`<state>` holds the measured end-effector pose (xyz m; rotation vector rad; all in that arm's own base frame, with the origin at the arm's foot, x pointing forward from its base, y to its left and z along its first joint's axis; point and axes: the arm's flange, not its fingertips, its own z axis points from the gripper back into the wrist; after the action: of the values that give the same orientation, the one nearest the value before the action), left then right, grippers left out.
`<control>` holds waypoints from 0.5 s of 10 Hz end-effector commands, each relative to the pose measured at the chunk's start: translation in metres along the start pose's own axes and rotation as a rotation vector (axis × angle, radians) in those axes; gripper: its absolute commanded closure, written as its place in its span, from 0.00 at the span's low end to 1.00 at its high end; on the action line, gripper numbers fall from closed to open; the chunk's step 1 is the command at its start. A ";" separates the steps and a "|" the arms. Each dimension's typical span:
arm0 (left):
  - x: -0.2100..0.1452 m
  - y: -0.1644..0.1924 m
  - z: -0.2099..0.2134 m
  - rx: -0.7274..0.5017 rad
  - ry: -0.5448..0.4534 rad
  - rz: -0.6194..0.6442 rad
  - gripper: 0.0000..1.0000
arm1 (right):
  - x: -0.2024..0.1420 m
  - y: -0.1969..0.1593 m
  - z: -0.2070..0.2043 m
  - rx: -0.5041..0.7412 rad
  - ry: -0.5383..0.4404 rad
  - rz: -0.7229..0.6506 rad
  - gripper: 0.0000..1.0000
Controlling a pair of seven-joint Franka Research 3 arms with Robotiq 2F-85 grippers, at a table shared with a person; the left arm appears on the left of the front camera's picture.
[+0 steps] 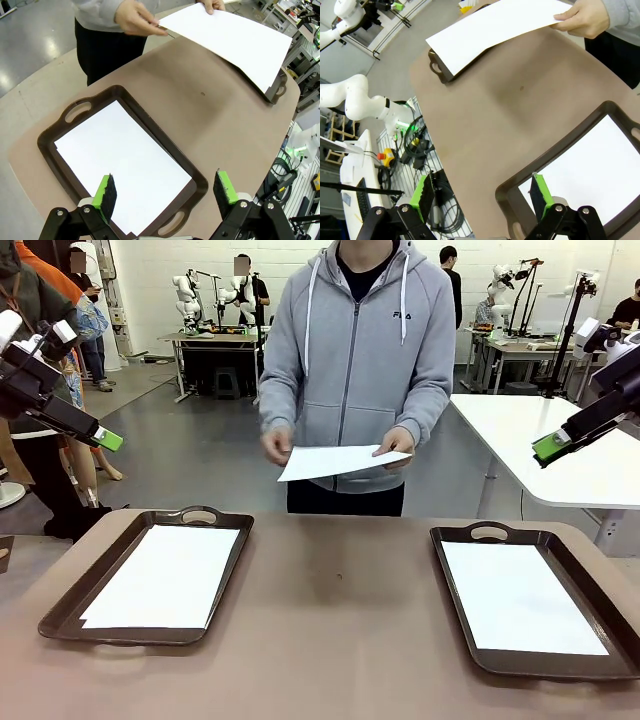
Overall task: Sort the A4 documents.
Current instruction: Receive the A4 Paper.
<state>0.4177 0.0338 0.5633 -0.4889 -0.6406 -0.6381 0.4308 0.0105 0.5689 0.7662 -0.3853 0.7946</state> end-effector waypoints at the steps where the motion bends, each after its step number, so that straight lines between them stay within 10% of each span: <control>1: 0.000 0.000 0.001 0.002 0.002 -0.010 0.00 | 0.000 0.000 -0.002 0.007 -0.010 0.004 0.00; 5: 0.000 0.000 0.001 0.002 0.002 -0.010 0.00 | 0.000 0.000 -0.002 0.007 -0.010 0.004 0.00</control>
<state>0.4177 0.0338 0.5633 -0.4889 -0.6406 -0.6382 0.4308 0.0105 0.5689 0.7662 -0.3853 0.7946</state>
